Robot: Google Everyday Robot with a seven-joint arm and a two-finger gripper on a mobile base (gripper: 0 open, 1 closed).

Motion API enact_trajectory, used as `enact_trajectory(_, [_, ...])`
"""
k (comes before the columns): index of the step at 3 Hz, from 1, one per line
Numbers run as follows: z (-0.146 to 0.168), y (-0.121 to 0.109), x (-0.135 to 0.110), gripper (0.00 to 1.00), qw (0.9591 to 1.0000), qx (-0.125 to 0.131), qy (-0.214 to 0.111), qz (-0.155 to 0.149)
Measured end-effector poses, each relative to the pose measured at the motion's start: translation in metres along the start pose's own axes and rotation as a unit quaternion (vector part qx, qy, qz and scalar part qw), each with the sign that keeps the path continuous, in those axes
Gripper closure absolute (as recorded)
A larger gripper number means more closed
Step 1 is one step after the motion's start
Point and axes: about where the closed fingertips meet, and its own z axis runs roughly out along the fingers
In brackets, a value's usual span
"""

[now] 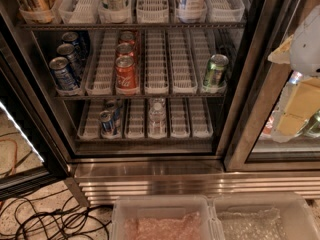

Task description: Pick pepsi can from middle shelf of fridge

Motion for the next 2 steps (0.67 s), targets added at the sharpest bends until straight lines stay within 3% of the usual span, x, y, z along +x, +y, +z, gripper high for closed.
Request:
enact_trajectory(1, [0.005,0.005,-0.005,0.00,1.0000,0.003,0.003,0.004])
enact_trajectory(2, [0.027,0.026,-0.040,0.00,0.9997,-0.002,-0.006,0.022])
